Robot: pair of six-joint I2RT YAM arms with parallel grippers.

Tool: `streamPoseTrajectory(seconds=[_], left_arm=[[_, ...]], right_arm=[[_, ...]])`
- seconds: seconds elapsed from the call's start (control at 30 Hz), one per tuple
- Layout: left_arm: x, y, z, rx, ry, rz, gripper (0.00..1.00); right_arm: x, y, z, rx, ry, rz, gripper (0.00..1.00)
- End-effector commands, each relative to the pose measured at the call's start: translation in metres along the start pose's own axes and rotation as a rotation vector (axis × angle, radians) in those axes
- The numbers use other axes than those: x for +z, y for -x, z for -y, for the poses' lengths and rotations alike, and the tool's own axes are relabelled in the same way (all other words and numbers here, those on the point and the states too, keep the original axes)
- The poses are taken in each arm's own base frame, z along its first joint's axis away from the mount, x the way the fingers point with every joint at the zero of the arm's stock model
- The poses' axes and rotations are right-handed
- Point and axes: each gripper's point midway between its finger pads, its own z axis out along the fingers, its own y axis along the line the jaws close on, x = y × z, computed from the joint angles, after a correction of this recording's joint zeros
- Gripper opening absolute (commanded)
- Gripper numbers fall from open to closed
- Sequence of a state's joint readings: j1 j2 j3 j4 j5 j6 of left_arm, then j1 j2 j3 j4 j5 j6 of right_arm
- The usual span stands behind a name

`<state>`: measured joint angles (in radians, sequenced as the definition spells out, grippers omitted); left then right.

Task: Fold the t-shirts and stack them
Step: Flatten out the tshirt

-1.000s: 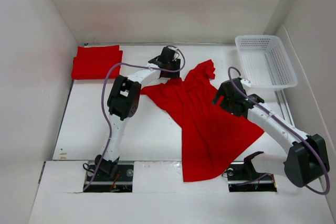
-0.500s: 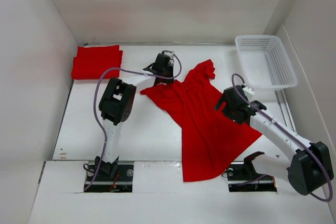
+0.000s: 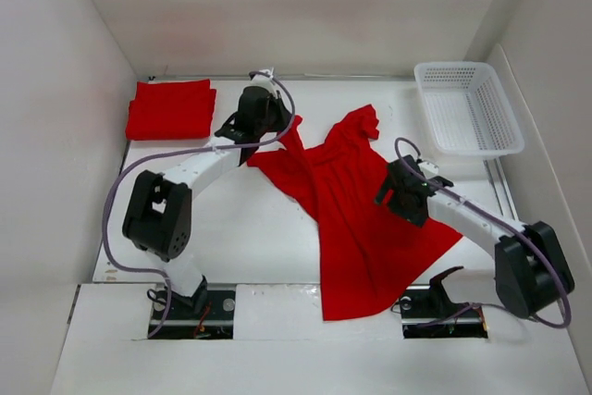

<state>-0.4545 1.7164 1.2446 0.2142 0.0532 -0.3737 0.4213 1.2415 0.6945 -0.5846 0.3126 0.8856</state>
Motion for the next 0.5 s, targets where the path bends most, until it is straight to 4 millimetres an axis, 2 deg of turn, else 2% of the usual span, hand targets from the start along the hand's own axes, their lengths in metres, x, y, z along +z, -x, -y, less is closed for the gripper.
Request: streamPoseTrajectory(seconds=[0.0,0.07,0.1,0.13,0.17,0.2,0.27,0.3,0.33,0.4,0.43,0.47], left_arm=[[-0.026,0.018,-0.004,-0.029,0.044,0.084,0.00],[-0.034,0.006,-0.014,-0.045,0.082,0.070,0.00],[-0.042,0.009,-0.018,-0.056,0.107,0.083,0.00],[-0.046,0.005,-0.022,-0.056,0.125,0.077,0.00],[-0.050,0.002,-0.026,-0.072,0.144,0.076,0.00],[-0.054,-0.008,-0.037,-0.069,0.186,0.058,0.00],[-0.066,-0.005,-0.039,-0.094,0.208,0.073,0.00],[-0.070,-0.012,-0.046,-0.100,0.235,0.064,0.00],[-0.079,-0.011,-0.048,-0.100,0.248,0.069,0.00],[-0.087,-0.013,-0.053,-0.124,0.276,0.073,0.00],[-0.092,-0.022,-0.059,-0.129,0.298,0.052,0.00],[-0.099,-0.017,-0.058,-0.140,0.303,0.069,0.00]], right_arm=[[0.012,0.005,-0.017,-0.027,0.014,0.002,0.99],[0.024,0.007,-0.025,-0.054,0.001,-0.008,0.97],[0.028,0.008,-0.027,-0.049,-0.005,-0.020,0.98],[0.029,0.019,-0.041,-0.049,0.024,0.004,1.00],[0.038,0.014,-0.043,-0.086,0.010,-0.025,1.00],[0.042,0.021,-0.046,-0.092,0.006,-0.023,1.00],[0.052,0.026,-0.056,-0.107,-0.017,-0.055,1.00],[0.055,0.029,-0.059,-0.142,-0.023,-0.062,1.00],[0.055,0.044,-0.072,-0.140,-0.012,-0.047,1.00],[0.068,0.044,-0.076,-0.202,-0.042,-0.078,1.00],[0.071,0.049,-0.083,-0.215,-0.036,-0.072,1.00],[0.071,0.064,-0.104,-0.208,0.020,-0.070,1.00]])
